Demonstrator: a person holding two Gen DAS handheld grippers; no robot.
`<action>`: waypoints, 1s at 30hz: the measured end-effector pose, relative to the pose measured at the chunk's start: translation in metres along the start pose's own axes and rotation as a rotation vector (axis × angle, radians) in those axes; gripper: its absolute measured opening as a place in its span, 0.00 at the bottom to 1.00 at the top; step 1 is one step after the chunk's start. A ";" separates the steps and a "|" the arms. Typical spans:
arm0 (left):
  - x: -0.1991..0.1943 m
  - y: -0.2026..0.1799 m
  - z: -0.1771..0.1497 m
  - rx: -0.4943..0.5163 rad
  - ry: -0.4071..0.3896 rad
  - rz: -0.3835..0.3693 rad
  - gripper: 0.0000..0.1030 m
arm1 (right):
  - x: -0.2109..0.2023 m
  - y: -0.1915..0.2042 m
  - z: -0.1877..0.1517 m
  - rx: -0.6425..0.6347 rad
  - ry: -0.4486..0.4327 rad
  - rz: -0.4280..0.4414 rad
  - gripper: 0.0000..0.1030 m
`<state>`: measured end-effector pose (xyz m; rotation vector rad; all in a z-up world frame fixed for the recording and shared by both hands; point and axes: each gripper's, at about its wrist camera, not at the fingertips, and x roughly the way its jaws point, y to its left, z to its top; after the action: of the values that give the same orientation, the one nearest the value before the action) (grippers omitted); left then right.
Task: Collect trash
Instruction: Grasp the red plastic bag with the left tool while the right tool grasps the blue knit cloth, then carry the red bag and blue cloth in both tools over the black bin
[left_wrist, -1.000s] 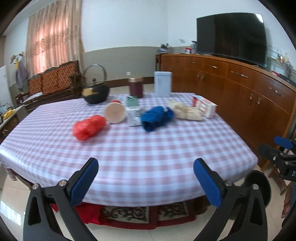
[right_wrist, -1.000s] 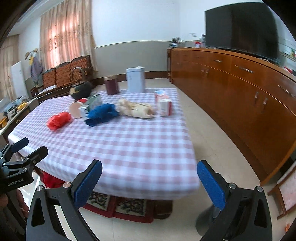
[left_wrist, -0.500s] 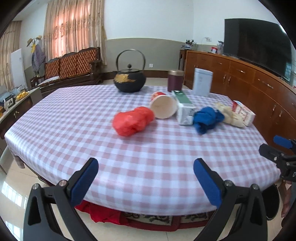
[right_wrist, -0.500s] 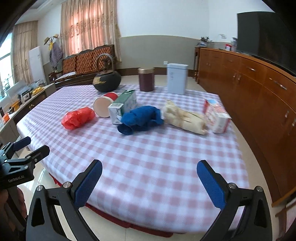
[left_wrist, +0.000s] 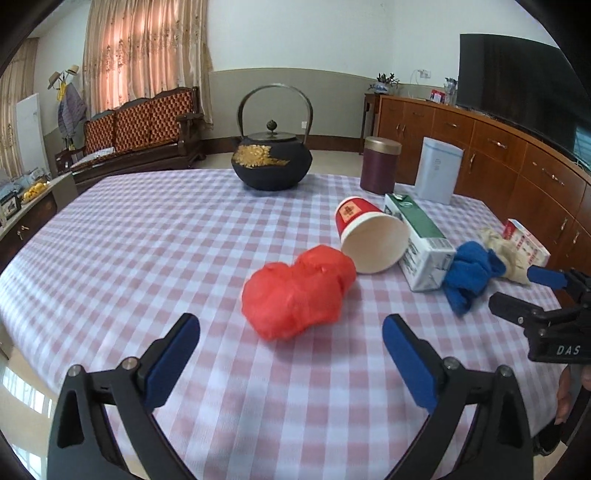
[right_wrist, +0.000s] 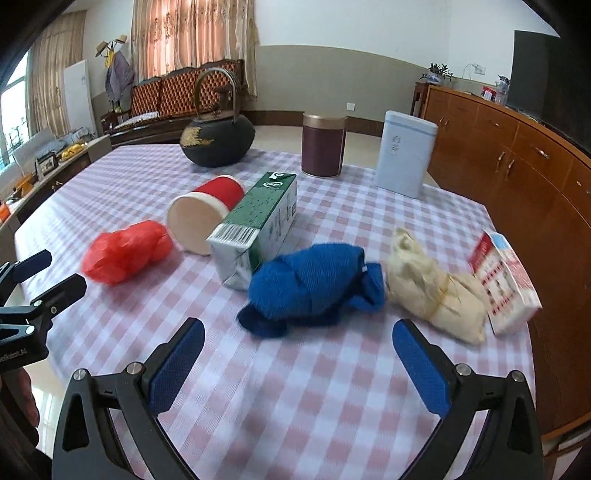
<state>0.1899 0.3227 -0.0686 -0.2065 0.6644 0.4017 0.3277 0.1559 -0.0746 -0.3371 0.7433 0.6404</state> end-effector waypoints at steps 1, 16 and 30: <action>0.005 0.000 0.002 -0.003 0.004 -0.004 0.96 | 0.007 -0.001 0.004 0.001 0.007 0.001 0.99; 0.053 0.001 0.010 -0.026 0.116 -0.091 0.45 | 0.042 -0.001 0.008 -0.004 0.079 0.063 0.32; 0.009 -0.008 0.004 -0.017 0.061 -0.097 0.40 | -0.006 0.001 -0.004 -0.024 -0.012 0.114 0.26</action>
<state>0.2021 0.3199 -0.0707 -0.2666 0.7081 0.3091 0.3222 0.1521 -0.0732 -0.3141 0.7474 0.7592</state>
